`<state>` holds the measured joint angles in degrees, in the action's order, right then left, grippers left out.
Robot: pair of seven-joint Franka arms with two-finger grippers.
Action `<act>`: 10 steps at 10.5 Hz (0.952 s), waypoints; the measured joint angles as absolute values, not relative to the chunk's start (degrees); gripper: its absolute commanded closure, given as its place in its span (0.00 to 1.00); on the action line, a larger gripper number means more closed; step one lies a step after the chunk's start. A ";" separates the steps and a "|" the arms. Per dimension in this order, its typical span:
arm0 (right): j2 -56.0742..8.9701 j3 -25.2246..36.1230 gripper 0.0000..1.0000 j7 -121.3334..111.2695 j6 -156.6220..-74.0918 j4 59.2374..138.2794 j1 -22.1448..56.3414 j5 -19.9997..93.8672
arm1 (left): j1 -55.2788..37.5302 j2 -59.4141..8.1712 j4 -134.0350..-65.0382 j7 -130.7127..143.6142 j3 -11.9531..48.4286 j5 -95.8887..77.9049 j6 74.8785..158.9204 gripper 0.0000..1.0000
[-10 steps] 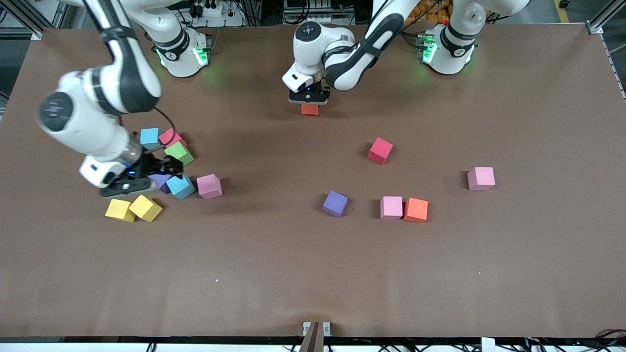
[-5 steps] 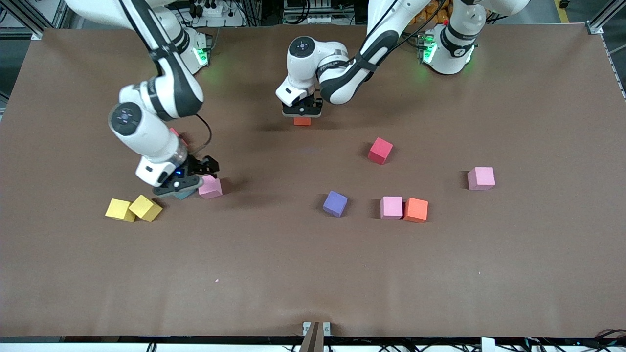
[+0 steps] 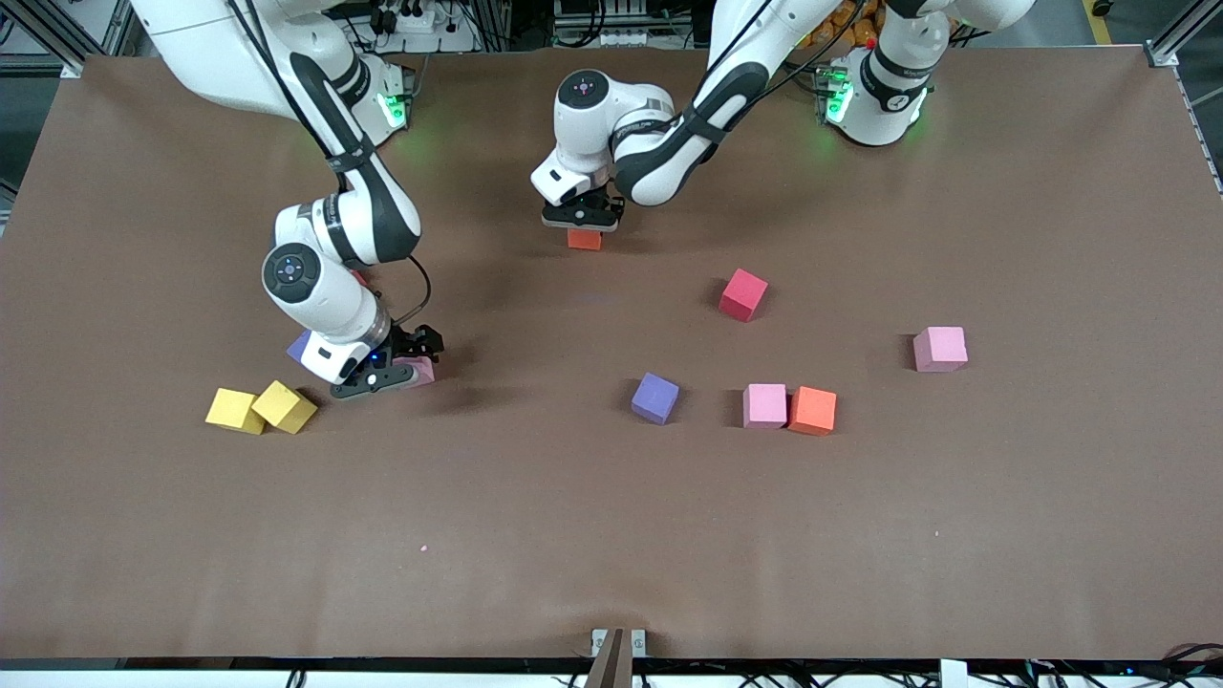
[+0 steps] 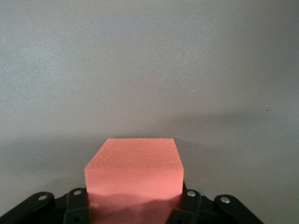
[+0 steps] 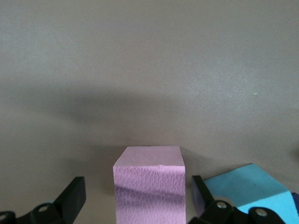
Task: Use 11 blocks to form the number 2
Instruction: 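Grasp the pink cube with the right gripper while the left gripper rises, then carry the pink cube beside the orange cube while the left gripper reaches red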
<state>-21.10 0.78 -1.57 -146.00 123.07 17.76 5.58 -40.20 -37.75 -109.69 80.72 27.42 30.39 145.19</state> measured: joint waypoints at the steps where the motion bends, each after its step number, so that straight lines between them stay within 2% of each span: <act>1: -21.14 0.82 0.00 -1.57 -145.97 123.08 17.74 5.58 | -40.42 -37.82 -109.64 80.72 27.36 30.69 144.68 0.00; 6: -24.11 0.89 0.00 -1.58 -148.16 123.52 17.74 5.58 | -38.98 -36.45 -106.23 81.23 26.84 30.73 139.09 0.00; 8: -25.91 0.87 0.22 -1.62 -149.20 123.53 17.84 5.57 | -35.10 -33.80 -102.77 81.27 26.70 30.68 135.81 0.00; 10: -26.11 0.81 0.51 -1.82 -149.25 123.49 17.96 5.55 | -30.10 -32.02 -100.65 81.29 26.63 30.59 134.72 0.00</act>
